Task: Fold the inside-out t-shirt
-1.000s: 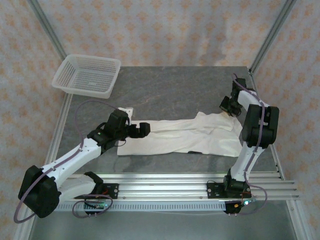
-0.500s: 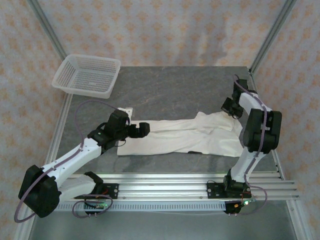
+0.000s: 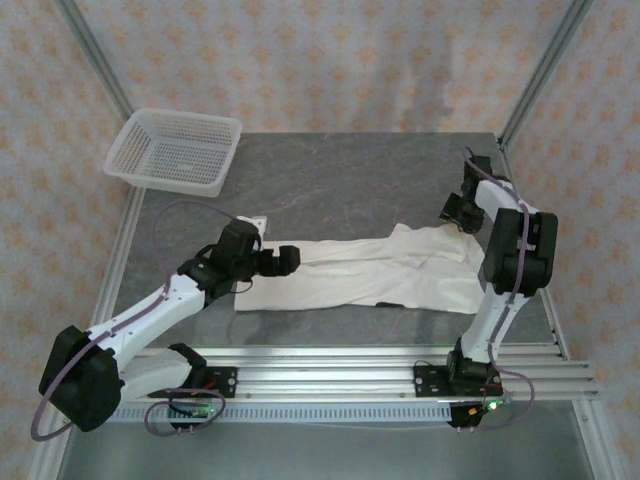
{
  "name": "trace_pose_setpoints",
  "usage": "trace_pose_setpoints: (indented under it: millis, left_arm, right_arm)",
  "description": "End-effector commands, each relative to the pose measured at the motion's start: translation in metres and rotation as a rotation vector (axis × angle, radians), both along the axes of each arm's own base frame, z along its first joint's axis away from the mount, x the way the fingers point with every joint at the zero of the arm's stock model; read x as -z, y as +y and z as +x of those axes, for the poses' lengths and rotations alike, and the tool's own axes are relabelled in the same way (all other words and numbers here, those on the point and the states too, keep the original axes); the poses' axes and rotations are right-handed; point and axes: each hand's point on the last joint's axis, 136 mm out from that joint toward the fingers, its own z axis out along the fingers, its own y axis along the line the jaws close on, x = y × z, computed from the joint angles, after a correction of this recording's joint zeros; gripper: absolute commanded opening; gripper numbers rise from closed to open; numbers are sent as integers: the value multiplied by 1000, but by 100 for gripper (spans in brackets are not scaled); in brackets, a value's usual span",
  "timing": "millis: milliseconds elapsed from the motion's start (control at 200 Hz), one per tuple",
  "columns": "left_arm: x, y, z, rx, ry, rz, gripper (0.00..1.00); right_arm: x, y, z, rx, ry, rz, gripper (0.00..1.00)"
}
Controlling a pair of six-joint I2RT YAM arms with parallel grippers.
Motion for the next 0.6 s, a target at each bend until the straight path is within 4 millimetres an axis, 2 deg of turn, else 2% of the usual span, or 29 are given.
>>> trace_pose_setpoints:
  millis: [0, 75, 150, 315, 435, 545, 595]
  left_arm:
    - [4, 2, 1, -15, -4, 20, 99]
    - [4, 2, 1, -16, -4, 19, 98]
    - [4, 2, 1, -17, -5, 19, 98]
    - [5, 4, 1, -20, -6, 22, 98]
    - [4, 4, 1, -21, -8, 22, 99]
    - [5, 3, 1, -19, -6, 21, 98]
    - [6, 3, 1, -19, -3, 20, 98]
  right_arm:
    - [-4, 6, 0, -20, 17, 12, 40]
    - [-3, 7, -1, -14, 24, 20, 31]
    - [-2, 6, -2, -6, 31, 19, 27]
    - [0, 2, -8, -2, 51, -4, 24]
    - [-1, 0, -10, -3, 53, -19, 10]
    - [-9, 2, -7, -11, 21, -19, 0]
    - [-16, 3, -4, -19, -6, -17, 0]
